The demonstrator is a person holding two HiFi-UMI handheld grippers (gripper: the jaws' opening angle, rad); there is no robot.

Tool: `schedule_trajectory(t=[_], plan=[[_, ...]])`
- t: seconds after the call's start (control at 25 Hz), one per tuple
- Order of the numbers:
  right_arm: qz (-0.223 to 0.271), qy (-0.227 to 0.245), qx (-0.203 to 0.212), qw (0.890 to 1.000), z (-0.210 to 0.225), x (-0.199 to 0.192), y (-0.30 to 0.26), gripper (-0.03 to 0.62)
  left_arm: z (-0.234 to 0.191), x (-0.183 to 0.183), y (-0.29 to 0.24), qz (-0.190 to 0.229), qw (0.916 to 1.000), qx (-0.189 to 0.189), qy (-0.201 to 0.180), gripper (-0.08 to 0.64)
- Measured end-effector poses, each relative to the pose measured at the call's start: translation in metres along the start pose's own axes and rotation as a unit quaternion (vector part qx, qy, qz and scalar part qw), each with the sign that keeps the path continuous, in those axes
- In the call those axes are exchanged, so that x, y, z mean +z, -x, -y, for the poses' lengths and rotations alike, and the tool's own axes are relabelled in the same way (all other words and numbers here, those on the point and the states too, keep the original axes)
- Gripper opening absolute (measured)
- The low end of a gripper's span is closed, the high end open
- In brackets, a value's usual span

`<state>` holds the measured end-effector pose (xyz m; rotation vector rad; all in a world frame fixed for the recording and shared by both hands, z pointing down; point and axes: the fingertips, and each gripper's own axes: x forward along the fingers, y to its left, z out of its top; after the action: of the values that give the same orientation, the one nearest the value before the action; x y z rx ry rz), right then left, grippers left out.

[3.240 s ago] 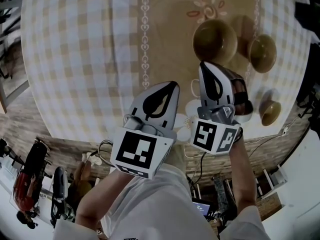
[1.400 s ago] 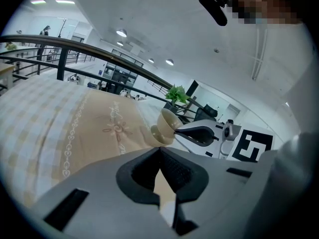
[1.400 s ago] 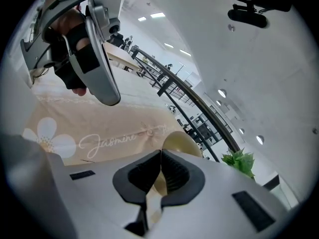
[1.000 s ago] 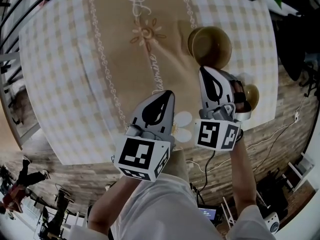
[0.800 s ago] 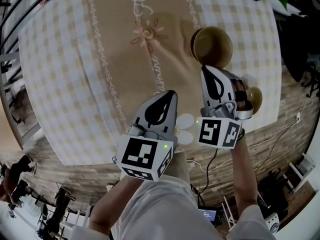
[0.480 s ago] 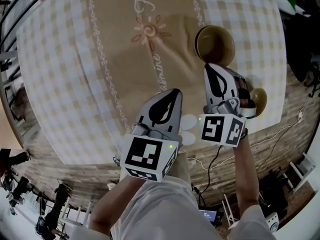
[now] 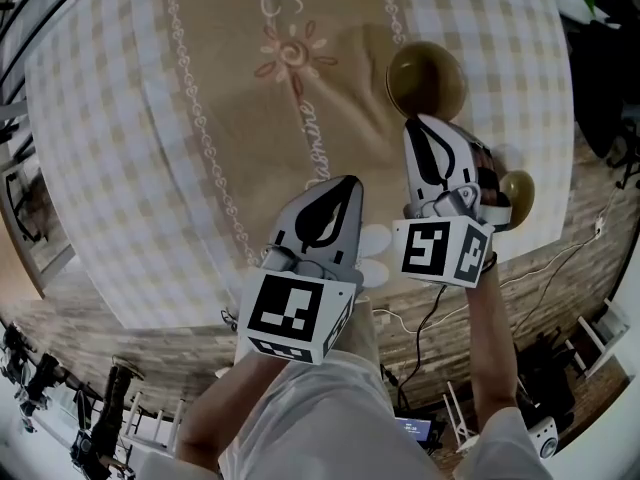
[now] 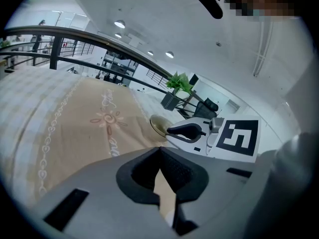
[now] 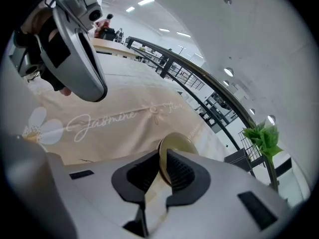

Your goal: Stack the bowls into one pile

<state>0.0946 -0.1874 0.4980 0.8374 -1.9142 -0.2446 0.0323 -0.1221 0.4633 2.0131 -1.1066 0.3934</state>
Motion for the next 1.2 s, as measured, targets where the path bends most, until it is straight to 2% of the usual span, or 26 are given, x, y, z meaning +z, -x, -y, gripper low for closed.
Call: schedule_trajectory(t=[0.32, 0.52, 0.76, 0.92, 1.08, 1.2], plan=[[0.045, -0.091, -0.013, 0.995, 0.004, 0.017, 0.026, 0.04, 0.005, -0.003, 0.011, 0.0, 1.0, -0.004, -0.005, 0.02], [0.067, -0.121, -0.025, 0.99, 0.012, 0.033, 0.054, 0.04, 0.01, 0.003, 0.025, 0.008, 0.9999, -0.005, -0.01, 0.02], [0.102, -0.192, -0.039, 0.975, 0.002, 0.051, 0.108, 0.04, 0.024, -0.005, 0.058, 0.025, 0.9995, 0.003, -0.018, 0.02], [0.119, -0.223, -0.039, 0.967, -0.007, 0.065, 0.141, 0.04, 0.036, 0.005, 0.082, 0.042, 0.9989, 0.004, -0.02, 0.02], [0.124, -0.244, -0.042, 0.961, -0.016, 0.082, 0.172, 0.04, 0.044, 0.009, 0.108, 0.042, 0.999, -0.003, -0.014, 0.02], [0.125, -0.278, -0.06, 0.951, -0.011, 0.09, 0.189, 0.039, 0.045, 0.011, 0.122, 0.039, 0.9991, -0.015, -0.006, 0.02]])
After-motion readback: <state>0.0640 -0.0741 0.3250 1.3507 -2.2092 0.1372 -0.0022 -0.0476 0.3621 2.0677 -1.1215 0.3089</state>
